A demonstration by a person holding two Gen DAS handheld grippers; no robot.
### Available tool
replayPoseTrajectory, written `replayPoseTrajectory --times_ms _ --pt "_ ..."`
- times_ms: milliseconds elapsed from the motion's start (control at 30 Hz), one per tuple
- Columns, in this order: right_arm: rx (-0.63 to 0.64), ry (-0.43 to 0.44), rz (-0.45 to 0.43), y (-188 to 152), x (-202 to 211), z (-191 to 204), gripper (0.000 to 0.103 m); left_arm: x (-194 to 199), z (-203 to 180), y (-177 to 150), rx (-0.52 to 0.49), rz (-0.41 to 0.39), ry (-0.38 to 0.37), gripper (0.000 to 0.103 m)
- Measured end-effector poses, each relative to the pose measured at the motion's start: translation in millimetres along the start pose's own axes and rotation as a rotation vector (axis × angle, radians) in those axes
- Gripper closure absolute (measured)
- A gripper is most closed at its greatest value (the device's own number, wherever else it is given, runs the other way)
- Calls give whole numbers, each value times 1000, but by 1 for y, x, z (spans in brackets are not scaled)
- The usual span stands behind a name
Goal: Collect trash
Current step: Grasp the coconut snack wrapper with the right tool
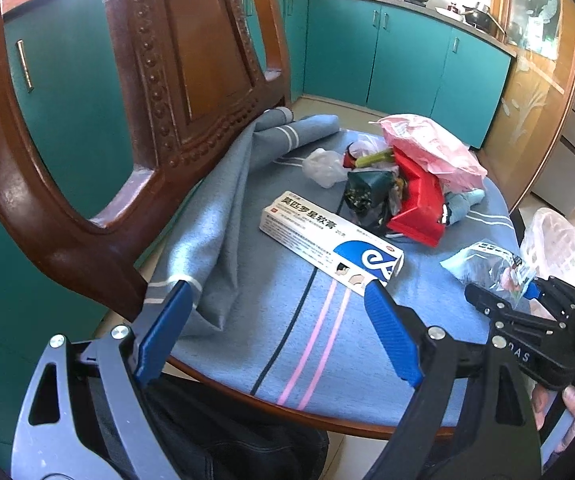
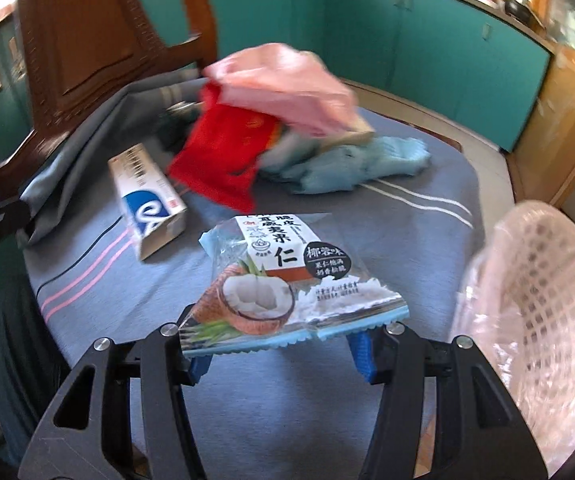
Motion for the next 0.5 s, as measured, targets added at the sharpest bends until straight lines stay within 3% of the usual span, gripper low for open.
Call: replayPoseTrajectory --times_ms 500 --pt "21 -25 10 -2 -7 7 48 2 -2 1 -7 2 0 15"
Point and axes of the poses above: each gripper's, at about its wrist camera, not at the fingertips, and x roughly against the way its jaws point, z to its left, y to its top, the point moved 5 cm from there along -x, roughly the way its jaws point, and after that the axes turned 12 degrees about -y, right-handed, at the moved point
